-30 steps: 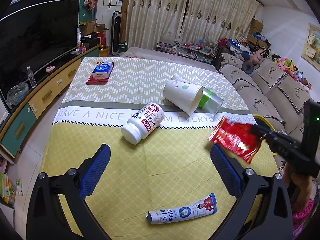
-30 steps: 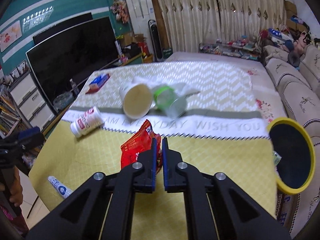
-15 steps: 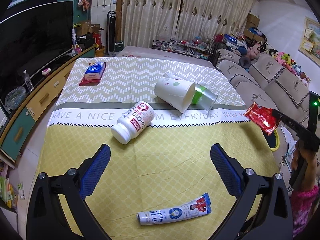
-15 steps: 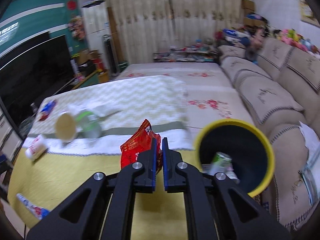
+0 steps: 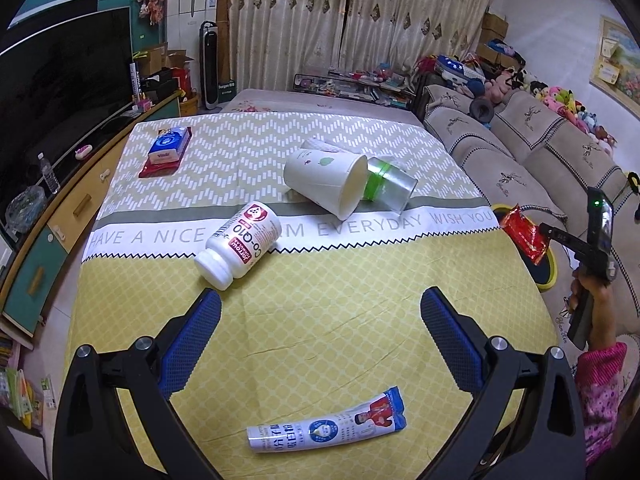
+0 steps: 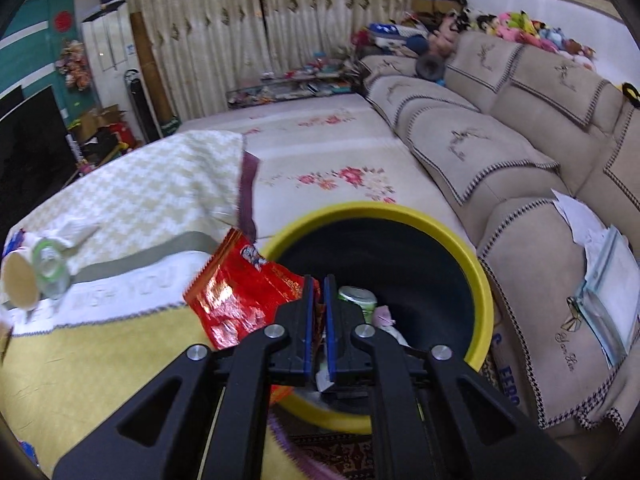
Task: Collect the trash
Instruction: 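Carry the red snack bag to the yellow bin and drop it in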
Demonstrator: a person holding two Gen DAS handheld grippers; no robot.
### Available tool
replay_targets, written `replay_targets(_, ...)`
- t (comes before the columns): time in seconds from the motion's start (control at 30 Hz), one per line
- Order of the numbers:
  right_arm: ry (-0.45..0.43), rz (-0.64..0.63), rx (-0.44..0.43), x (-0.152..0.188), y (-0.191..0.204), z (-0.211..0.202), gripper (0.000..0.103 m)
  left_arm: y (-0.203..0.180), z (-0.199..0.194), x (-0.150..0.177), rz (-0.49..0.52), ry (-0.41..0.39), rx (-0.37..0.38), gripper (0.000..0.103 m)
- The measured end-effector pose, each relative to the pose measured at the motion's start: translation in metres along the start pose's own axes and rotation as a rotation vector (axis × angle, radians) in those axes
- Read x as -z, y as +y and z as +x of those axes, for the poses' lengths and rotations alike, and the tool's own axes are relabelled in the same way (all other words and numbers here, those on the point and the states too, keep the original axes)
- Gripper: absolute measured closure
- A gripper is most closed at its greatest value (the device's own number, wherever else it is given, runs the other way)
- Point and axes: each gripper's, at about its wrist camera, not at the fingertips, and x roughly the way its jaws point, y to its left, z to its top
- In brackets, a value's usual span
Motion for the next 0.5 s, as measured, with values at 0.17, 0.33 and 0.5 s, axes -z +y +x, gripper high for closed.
replay_targets(0.17,0.019,0.035,0.021,0.0,-0.013,0.021,0.098,-0.002,0.003,-0.001,0.003,0.005,0.001,0.005)
replay_targets(0.33,0.01,0.066,0.022,-0.002,-0.022,0.025,0.098,-0.001,0.007,-0.001,0.002,0.014,0.003,0.005)
replay_targets(0.5,0.005,0.07,0.044,-0.004,-0.027,0.028,0.098,-0.001,0.009,-0.002,0.005,0.013,0.006,0.005)
